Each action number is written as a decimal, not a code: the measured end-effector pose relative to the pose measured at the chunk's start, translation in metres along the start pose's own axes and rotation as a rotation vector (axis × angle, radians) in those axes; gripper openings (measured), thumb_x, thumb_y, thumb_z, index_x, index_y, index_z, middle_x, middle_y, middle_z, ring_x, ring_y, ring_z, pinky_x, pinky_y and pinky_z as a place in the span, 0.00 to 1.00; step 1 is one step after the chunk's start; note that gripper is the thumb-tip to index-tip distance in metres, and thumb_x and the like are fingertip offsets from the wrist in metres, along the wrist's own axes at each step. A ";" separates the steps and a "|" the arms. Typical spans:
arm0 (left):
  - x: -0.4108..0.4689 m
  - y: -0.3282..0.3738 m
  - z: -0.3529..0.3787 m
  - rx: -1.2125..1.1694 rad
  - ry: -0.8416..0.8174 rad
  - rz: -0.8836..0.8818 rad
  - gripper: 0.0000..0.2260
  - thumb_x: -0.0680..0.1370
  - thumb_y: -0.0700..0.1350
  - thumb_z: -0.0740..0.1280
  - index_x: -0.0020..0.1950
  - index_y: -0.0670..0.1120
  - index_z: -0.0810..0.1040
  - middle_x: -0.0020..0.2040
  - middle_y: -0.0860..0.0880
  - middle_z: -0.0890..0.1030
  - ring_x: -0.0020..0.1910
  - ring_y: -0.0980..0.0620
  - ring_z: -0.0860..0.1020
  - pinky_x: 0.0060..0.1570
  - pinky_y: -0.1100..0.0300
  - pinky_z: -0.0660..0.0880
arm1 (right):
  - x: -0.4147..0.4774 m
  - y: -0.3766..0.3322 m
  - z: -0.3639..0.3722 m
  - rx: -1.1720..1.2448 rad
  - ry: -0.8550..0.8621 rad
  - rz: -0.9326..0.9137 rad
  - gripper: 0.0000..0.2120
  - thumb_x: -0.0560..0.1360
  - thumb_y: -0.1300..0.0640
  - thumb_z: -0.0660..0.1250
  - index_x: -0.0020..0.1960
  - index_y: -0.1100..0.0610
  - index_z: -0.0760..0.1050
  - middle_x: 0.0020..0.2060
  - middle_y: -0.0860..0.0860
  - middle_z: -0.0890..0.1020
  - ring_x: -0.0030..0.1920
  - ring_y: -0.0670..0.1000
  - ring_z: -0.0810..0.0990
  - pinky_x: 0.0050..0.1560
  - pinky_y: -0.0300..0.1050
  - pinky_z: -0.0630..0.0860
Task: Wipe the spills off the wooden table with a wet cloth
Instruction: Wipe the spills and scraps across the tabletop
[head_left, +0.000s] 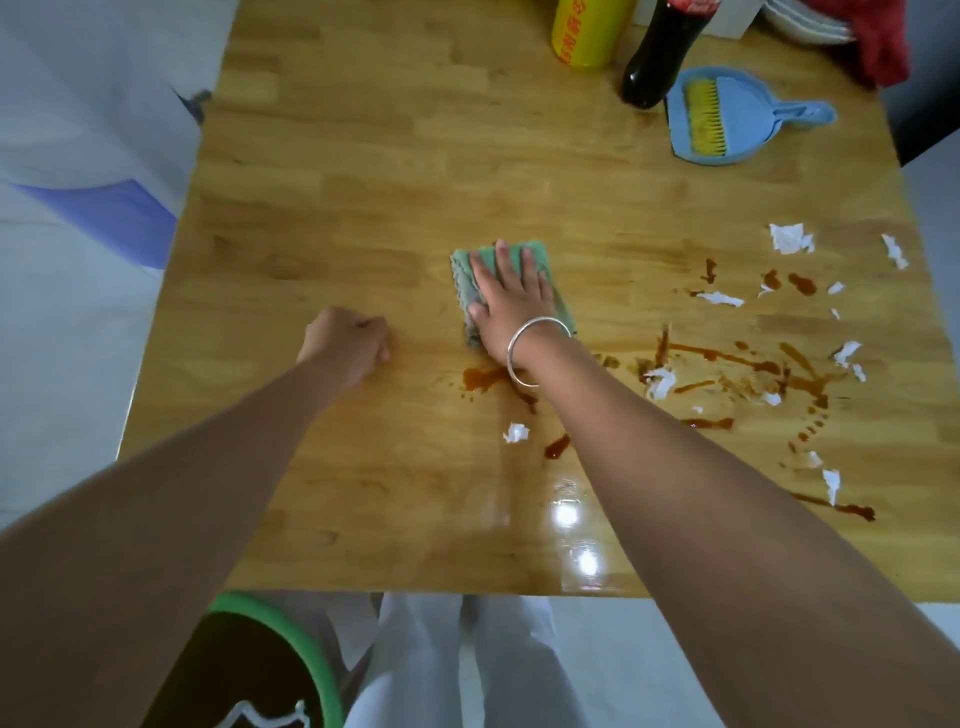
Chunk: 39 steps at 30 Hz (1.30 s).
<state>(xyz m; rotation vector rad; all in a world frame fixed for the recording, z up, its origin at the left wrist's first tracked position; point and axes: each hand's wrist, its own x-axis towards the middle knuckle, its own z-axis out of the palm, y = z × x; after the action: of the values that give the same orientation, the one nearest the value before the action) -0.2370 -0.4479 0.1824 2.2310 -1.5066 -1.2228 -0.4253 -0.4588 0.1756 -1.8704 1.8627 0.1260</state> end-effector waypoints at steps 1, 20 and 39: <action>-0.003 -0.007 0.003 -0.033 0.005 -0.026 0.19 0.79 0.48 0.61 0.29 0.46 0.77 0.23 0.49 0.72 0.21 0.49 0.70 0.26 0.63 0.64 | -0.001 -0.008 0.005 -0.016 0.000 -0.024 0.27 0.83 0.52 0.48 0.78 0.48 0.40 0.77 0.51 0.37 0.76 0.58 0.34 0.74 0.54 0.36; -0.029 -0.018 0.000 -0.260 0.069 -0.132 0.15 0.77 0.43 0.60 0.30 0.44 0.74 0.25 0.48 0.72 0.22 0.49 0.68 0.23 0.64 0.65 | -0.064 -0.075 0.070 -0.137 0.084 -0.133 0.27 0.82 0.47 0.42 0.78 0.48 0.37 0.78 0.51 0.38 0.77 0.55 0.36 0.74 0.54 0.43; -0.062 -0.048 0.028 -0.305 0.113 -0.215 0.20 0.80 0.48 0.62 0.28 0.45 0.75 0.16 0.54 0.68 0.12 0.56 0.63 0.15 0.71 0.58 | -0.078 0.060 0.034 -0.146 0.076 0.074 0.28 0.80 0.45 0.45 0.77 0.42 0.39 0.78 0.48 0.38 0.77 0.53 0.35 0.75 0.54 0.35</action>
<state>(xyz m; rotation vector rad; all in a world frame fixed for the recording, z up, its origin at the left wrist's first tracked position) -0.2330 -0.3659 0.1706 2.2508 -0.9838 -1.2617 -0.4785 -0.3707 0.1603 -1.9267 2.0243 0.2238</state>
